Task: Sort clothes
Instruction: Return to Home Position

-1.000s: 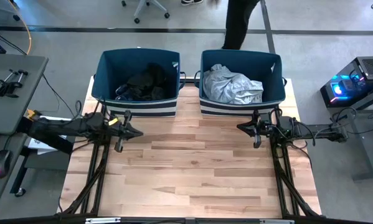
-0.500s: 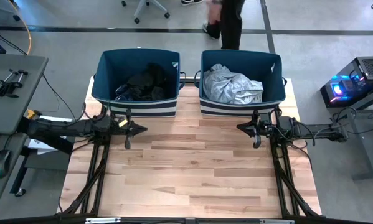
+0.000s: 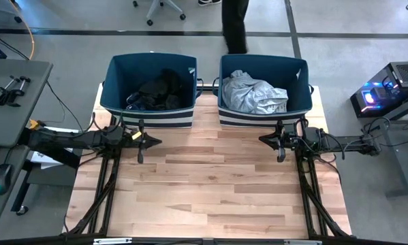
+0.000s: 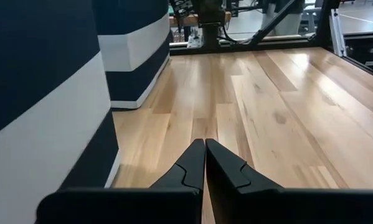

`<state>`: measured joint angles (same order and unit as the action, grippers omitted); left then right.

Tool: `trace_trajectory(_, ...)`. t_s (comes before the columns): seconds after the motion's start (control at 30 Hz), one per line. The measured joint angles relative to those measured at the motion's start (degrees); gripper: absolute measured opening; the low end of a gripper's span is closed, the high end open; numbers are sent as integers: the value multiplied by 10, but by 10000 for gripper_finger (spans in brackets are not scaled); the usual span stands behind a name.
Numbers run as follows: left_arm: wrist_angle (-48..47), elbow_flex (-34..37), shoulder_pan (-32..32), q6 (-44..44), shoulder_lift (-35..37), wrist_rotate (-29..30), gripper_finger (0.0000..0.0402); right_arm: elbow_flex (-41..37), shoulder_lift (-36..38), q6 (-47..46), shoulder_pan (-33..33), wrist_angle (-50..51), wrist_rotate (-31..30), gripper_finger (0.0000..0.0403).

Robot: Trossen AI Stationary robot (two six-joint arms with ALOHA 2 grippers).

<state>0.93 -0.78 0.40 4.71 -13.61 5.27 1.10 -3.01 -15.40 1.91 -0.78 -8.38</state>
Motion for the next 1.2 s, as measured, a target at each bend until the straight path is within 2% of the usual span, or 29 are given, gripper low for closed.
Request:
trace_trajectory(0.17,6,0,-10,-1,30,33,3,0,0,0,0,0,0,0)
trace_trajectory(0.4,6,0,-24,0,135,17,3,0,0,-1,0,0,0,0)
trace_trajectory(0.63,20,1,-25,3,134,-47,3,0,0,0,0,0,0,0)
trace_trajectory(0.7,20,1,-26,30,134,-56,3,0,0,-1,0,0,0,0)
trace_trajectory(0.9,1,1,-48,115,134,-61,3,0,0,-1,0,0,0,0)
trace_trajectory(1.2,2,1,-50,119,133,-63,3,0,0,-1,0,0,0,0)
